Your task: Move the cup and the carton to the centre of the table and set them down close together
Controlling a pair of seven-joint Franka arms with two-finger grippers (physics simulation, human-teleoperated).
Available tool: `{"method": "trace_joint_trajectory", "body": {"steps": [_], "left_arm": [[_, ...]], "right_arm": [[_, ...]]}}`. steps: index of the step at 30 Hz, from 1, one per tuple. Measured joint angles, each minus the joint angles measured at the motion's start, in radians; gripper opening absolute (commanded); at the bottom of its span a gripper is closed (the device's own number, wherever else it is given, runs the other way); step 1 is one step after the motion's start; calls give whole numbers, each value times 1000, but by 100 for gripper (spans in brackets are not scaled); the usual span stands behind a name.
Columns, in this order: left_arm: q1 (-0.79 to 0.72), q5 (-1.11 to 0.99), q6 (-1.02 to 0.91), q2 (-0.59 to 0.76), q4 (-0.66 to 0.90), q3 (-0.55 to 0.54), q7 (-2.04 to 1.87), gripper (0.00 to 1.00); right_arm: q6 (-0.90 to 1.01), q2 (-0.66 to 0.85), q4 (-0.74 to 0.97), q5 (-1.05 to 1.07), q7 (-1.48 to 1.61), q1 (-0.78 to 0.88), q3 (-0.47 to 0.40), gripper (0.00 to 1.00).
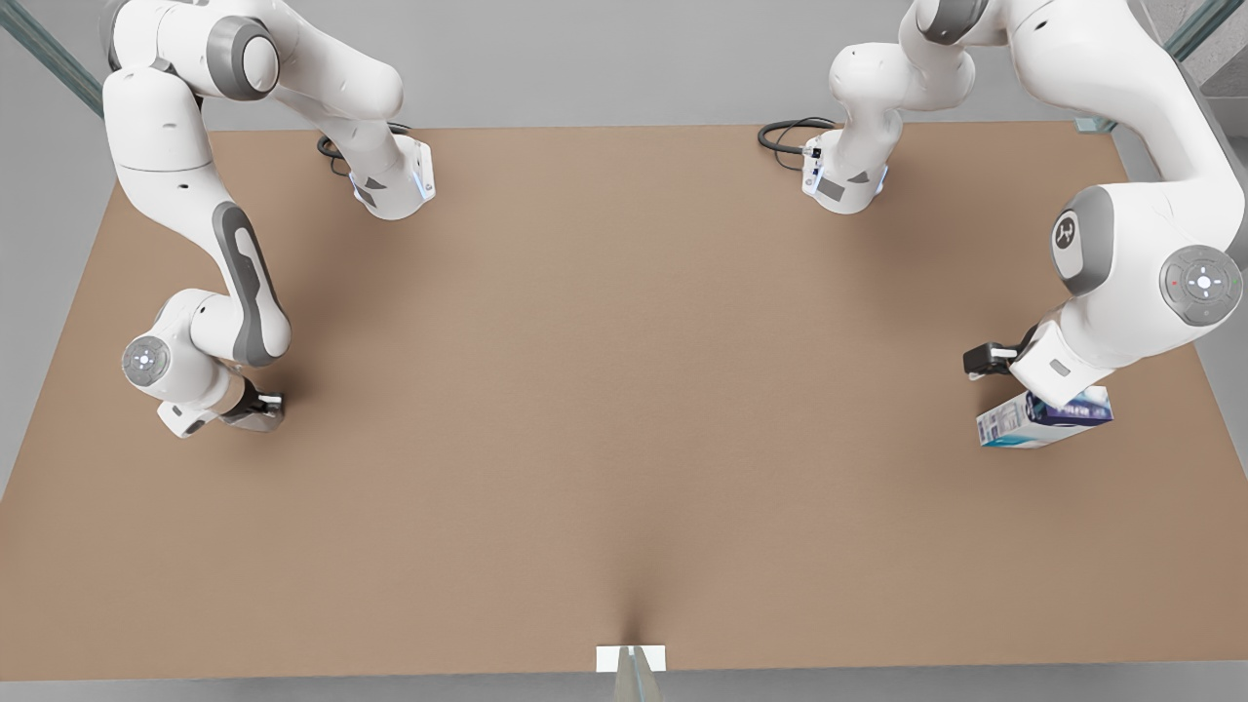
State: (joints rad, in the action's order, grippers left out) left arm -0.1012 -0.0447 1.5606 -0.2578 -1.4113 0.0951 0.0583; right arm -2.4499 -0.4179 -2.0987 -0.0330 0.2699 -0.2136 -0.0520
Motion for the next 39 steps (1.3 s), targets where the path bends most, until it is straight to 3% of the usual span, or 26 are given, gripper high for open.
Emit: {"method": "trace_joint_trajectory", "body": {"steps": [10, 15, 21, 39], "left_arm": [[0, -1, 4, 3, 2, 0, -2, 100], [1, 0, 10, 0, 2, 2, -2, 100], [2, 0, 12, -2, 2, 2, -3, 100], [1, 1, 31, -3, 0, 12, -8, 100]], "right_arm": [[97, 36, 75, 2, -6, 64, 24, 21], [97, 48, 90, 11, -28, 97, 104, 21], [152, 35, 151, 15, -127, 152, 127, 21], [309, -268, 671, 113, -567, 505, 139, 21]]}}
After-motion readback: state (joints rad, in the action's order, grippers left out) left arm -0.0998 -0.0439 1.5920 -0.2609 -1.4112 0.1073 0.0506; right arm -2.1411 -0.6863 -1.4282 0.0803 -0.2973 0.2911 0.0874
